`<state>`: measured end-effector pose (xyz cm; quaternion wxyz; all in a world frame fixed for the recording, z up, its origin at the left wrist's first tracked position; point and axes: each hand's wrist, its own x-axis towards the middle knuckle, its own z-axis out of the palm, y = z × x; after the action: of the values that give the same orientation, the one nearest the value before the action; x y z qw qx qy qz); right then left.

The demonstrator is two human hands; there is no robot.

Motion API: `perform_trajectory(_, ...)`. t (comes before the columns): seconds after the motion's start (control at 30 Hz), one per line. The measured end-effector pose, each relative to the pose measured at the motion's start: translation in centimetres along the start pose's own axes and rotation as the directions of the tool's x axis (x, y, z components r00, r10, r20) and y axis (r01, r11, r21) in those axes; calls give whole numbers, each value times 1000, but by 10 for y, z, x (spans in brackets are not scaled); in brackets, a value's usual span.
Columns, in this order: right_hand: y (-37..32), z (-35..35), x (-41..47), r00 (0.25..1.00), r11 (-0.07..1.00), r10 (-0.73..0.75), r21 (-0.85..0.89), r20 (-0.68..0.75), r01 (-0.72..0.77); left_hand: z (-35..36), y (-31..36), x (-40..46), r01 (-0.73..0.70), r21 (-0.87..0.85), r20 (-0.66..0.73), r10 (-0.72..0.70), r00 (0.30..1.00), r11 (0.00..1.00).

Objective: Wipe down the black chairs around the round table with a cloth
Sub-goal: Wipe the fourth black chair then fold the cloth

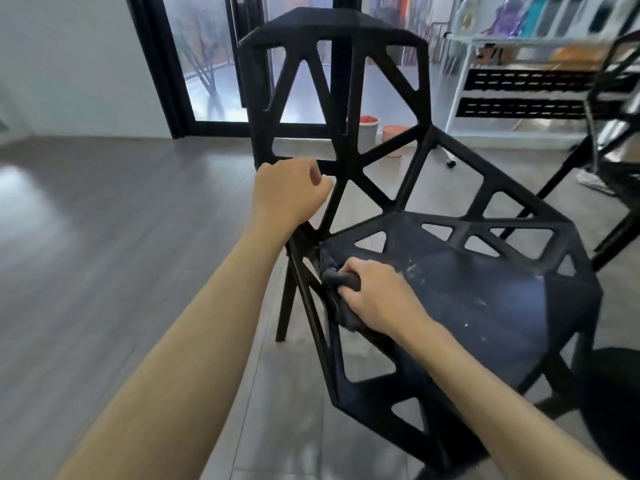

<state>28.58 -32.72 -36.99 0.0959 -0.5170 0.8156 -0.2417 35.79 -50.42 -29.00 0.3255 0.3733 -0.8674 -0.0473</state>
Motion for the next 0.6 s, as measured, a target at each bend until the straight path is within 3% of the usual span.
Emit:
perform_trajectory(0.13, -27, -18, -82, 997, 994, -52, -92, 50, 57, 0, -1, -1, -3, 5, 13, 3, 1000, 1000)
perform_trajectory(0.33, -32, -2, -30, 994, 993, 7, -113, -105, -19, -5, 2, -4, -11, -25, 12, 12, 1000, 1000)
perform_trajectory(0.47, -31, 6, -24, 980, 997, 77, 44, -181, -70, -9, 3, -7, -9, -50, -7, 9, 1000, 999)
perform_trajectory(0.6, -42, -7, -88, 979, 998, -34, 52, -199, 45, -9, 5, -7, -23, -33, 19, 24, 1000, 999)
